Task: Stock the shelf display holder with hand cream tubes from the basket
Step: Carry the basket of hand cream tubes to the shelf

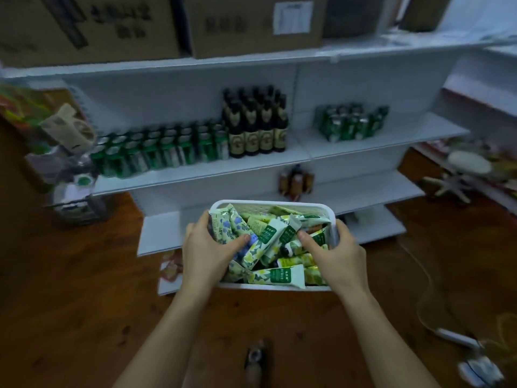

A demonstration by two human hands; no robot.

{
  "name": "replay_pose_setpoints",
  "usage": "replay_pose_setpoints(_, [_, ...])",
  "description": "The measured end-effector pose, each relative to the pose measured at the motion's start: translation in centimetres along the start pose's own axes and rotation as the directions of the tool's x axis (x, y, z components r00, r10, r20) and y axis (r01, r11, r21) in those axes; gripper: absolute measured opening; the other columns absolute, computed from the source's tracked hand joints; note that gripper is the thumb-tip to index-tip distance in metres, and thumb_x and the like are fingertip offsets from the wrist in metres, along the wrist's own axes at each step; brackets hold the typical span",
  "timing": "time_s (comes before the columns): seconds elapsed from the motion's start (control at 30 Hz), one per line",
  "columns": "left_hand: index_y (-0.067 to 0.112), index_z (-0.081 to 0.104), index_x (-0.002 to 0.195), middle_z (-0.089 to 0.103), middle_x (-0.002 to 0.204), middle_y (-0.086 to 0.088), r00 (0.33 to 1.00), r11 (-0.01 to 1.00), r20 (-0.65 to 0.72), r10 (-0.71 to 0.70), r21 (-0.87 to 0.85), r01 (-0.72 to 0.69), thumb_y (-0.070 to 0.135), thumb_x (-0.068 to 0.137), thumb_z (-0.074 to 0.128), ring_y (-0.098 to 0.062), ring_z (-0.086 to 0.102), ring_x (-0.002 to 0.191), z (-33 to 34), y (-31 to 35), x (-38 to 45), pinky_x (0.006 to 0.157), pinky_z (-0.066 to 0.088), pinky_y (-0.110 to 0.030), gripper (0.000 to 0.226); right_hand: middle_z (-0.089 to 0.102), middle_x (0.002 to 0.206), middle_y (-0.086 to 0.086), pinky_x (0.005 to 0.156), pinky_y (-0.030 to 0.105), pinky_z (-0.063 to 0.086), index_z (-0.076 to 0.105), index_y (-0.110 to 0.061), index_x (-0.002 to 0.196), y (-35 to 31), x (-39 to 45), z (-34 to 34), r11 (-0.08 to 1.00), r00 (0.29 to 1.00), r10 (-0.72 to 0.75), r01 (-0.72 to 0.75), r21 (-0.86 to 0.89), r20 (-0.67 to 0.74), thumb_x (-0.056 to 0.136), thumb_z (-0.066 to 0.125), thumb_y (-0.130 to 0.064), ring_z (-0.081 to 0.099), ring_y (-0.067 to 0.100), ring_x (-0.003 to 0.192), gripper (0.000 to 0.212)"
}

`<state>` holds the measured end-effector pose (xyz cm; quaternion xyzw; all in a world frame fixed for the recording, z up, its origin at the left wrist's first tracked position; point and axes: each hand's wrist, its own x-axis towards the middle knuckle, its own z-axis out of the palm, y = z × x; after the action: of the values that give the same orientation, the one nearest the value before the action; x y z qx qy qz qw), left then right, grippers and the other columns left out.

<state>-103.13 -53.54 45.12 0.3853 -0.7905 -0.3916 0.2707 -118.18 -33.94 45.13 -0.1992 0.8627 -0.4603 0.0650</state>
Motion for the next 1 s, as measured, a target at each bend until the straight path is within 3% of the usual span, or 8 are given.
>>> replay_pose_setpoints(0.13, [0.04,0.061,0.107,0.067,0.097,0.0,0.988,0.997,0.138,0.073,-0.048,-0.067,0.072,0.055,0.082,-0.018,0.068,0.08,8.3,4.1,4.9,0.074,0.059,-0.044,0.065,0.067,0.093,-0.011,0.061,0.025,0.043,0.062,-0.03,0.108,3.6,5.2,-4.7,0.996,0.989,0.078,-0.082,-0.026,-0.129,0.077,0.07,-0.069,0.063,0.012,0.086,0.05])
replay_pose_setpoints(0.37, [0.04,0.062,0.114,0.065,0.098,0.001,0.913,0.967,0.322,0.251,-0.115,-0.226,0.069,0.056,0.08,-0.012,0.065,0.084,24.2,13.3,13.3,0.072,0.056,-0.036,0.067,0.065,0.079,-0.012,0.065,0.034,0.051,0.06,-0.034,0.094,9.5,15.1,-13.6,0.973,0.918,0.186,-0.221,-0.061,-0.35,0.077,0.07,-0.069,0.062,0.005,0.075,0.04])
replay_pose_setpoints(0.5, [0.041,0.062,0.115,0.062,0.097,0.004,0.83,0.929,0.418,0.37,-0.182,-0.322,0.069,0.054,0.081,-0.018,0.064,0.089,33.8,19.8,16.1,0.079,0.057,-0.043,0.07,0.068,0.081,-0.012,0.066,0.033,0.055,0.061,-0.033,0.096,13.6,19.1,-19.4,0.953,0.831,0.26,-0.304,-0.011,-0.491,0.077,0.07,-0.069,0.063,0.004,0.072,0.042])
replay_pose_setpoints(0.63, [0.038,0.063,0.112,0.065,0.096,0.004,0.723,0.884,0.51,0.466,-0.231,-0.406,0.072,0.056,0.081,-0.015,0.063,0.09,43.1,25.9,16.3,0.075,0.056,-0.04,0.068,0.071,0.099,-0.012,0.079,0.041,0.059,0.062,-0.031,0.114,18.7,21.3,-25.1,0.915,0.729,0.357,-0.399,0.061,-0.583,0.071,0.064,-0.082,0.067,0.012,0.092,0.066])
replay_pose_setpoints(0.77, [0.031,0.064,0.109,0.057,0.096,0.004,0.618,0.84,0.574,0.537,-0.291,-0.458,0.057,0.061,0.088,-0.015,0.057,0.091,52.7,31.9,14.4,0.07,0.049,-0.035,0.06,0.07,0.09,-0.014,0.067,0.029,0.052,0.063,-0.035,0.106,24.0,23.2,-31.3,0.893,0.631,0.397,-0.433,0.123,-0.666,0.077,0.07,-0.068,0.066,0.006,0.082,0.045])
replay_pose_setpoints(0.83, [0.032,0.063,0.108,0.056,0.095,0.007,0.569,0.826,0.606,0.556,-0.326,-0.46,0.058,0.062,0.087,-0.017,0.057,0.091,58.0,34.5,13.4,0.072,0.051,-0.038,0.059,0.071,0.097,-0.014,0.07,0.031,0.055,0.063,-0.034,0.114,27.7,24.4,-34.6,0.875,0.591,0.426,-0.46,0.148,-0.684,0.075,0.068,-0.074,0.067,0.008,0.089,0.056])
replay_pose_setpoints(0.93, [0.036,0.062,0.111,0.063,0.095,0.007,0.515,0.803,0.625,0.587,-0.369,-0.468,0.075,0.058,0.077,-0.015,0.06,0.091,66.4,38.6,12.1,0.07,0.052,-0.038,0.067,0.068,0.122,-0.009,0.088,0.043,0.059,0.056,-0.028,0.133,33.2,27.1,-40.0,0.85,0.533,0.453,-0.5,0.166,-0.715,0.063,0.057,-0.092,0.065,0.016,0.11,0.095])
replay_pose_setpoints(1.0, [0.04,0.06,0.117,0.067,0.097,0.007,0.483,0.799,0.644,0.593,-0.395,-0.454,0.08,0.058,0.074,-0.015,0.064,0.089,71.7,41.7,11.6,0.07,0.055,-0.039,0.072,0.064,0.13,-0.007,0.093,0.045,0.057,0.052,-0.027,0.138,36.4,29.4,-44.2,0.841,0.521,0.468,-0.511,0.178,-0.714,0.062,0.055,-0.094,0.062,0.018,0.117,0.102])
